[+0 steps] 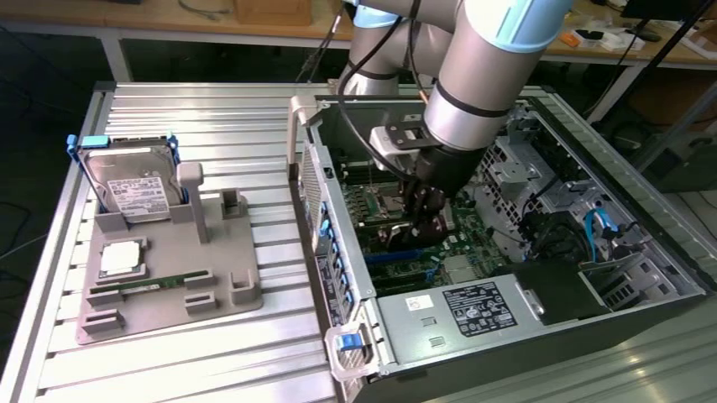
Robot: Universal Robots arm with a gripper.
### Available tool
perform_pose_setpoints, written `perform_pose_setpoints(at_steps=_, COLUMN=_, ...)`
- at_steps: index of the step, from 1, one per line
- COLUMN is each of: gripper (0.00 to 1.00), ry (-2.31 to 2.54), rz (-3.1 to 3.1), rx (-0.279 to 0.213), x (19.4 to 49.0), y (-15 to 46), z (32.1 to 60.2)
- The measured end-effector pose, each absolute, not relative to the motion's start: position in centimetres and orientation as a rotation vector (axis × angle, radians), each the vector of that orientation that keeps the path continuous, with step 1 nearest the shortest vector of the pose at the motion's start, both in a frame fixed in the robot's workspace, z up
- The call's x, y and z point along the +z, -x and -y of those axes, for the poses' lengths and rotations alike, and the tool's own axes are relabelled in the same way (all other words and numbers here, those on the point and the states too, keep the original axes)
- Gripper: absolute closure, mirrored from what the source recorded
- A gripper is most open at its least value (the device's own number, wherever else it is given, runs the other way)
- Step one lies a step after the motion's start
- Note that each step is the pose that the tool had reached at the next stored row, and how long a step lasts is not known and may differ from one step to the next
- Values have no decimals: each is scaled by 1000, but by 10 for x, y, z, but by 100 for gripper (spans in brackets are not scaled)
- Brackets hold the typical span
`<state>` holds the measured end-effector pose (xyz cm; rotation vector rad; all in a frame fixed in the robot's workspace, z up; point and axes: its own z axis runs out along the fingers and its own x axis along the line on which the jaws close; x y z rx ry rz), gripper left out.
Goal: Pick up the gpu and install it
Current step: 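Insert the gpu into the slot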
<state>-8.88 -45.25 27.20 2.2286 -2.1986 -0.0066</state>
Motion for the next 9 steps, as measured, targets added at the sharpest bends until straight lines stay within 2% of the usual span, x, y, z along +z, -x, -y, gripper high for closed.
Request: perform_pose_setpoints(at_steps=9, gripper=73, ry=-2229, rz=2199, rx=-8, x=270, y=91, z=452)
